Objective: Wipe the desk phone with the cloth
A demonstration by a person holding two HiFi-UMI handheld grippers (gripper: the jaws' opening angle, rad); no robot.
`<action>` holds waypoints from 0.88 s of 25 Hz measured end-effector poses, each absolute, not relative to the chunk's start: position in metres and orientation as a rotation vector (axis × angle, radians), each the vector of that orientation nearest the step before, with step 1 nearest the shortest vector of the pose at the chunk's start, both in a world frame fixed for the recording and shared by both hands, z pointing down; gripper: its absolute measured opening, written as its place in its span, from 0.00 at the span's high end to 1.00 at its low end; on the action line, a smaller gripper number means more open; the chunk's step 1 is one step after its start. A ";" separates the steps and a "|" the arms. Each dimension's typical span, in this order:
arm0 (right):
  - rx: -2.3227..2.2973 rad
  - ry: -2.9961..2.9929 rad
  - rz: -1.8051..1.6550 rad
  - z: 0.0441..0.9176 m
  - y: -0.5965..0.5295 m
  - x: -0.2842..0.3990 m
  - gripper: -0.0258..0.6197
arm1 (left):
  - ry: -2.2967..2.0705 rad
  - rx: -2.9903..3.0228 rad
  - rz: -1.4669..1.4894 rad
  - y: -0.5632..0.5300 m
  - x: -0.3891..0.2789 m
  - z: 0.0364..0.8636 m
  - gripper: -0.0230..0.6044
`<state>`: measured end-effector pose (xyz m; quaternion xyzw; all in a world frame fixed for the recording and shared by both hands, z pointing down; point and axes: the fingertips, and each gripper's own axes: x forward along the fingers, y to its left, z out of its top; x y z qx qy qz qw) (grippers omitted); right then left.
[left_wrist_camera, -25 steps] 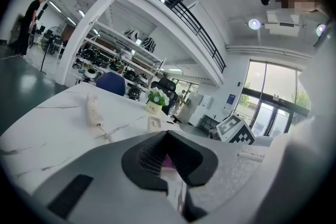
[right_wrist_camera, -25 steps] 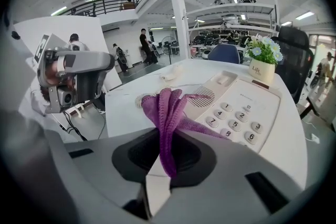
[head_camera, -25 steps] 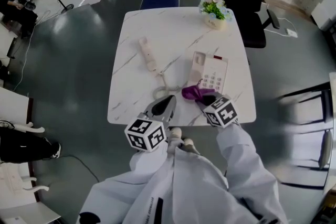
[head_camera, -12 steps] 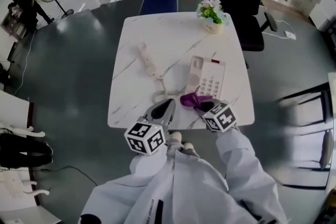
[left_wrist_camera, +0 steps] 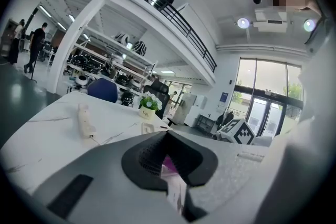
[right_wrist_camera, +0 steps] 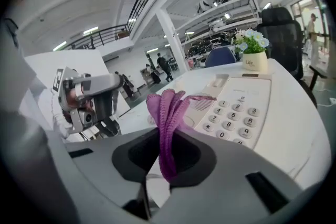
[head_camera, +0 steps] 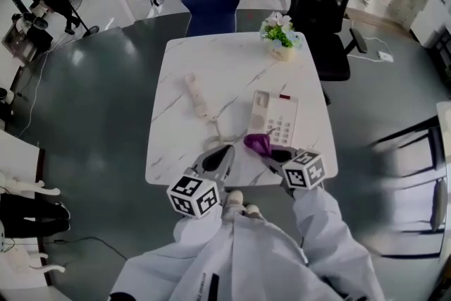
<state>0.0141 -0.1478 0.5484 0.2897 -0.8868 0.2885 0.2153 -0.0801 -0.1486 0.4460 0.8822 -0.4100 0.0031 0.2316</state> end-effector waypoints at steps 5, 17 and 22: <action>0.937 -2.603 0.759 0.513 -0.155 0.026 0.90 | -1.118 2.490 -0.002 -0.151 -0.081 0.432 0.97; 1.226 -2.811 0.652 0.444 -0.169 0.060 0.90 | -1.178 2.582 -0.035 -0.166 -0.093 0.400 0.97; 1.313 -2.816 0.642 0.433 -0.172 0.075 0.90 | -1.205 2.594 -0.056 -0.168 -0.102 0.389 0.97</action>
